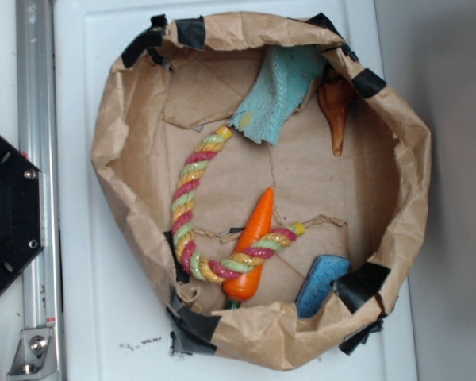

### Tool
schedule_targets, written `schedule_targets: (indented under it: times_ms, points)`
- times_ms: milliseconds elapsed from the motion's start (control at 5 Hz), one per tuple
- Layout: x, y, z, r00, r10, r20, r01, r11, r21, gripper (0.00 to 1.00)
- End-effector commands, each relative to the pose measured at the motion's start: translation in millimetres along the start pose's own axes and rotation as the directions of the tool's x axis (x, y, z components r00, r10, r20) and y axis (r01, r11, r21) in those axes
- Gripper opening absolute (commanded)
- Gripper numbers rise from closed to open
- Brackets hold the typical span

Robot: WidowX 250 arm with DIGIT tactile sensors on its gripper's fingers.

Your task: Grab the blue cloth.

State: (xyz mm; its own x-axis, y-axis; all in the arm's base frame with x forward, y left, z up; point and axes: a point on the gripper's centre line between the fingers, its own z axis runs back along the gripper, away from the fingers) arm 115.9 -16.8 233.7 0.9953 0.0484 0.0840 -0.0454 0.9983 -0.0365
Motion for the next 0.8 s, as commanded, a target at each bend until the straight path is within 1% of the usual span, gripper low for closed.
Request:
schedule_targets:
  times_ms: [0,200,400,600]
  points:
    - [89.7,43.7,-101.1,0.930,0.359,0.081,-0.368,0.892,0.262,1.00]
    - [134.4,58.3,-142.7,0.833,0.539,0.129,-0.554,0.803,0.221,1.00]
    - [159.4,71.6,-157.6,0.766,0.631,0.125,-0.639,0.727,0.251,1.00]
    - [173.4,91.1,-168.8,0.734,0.663,0.144,-0.676,0.696,0.241,1.00]
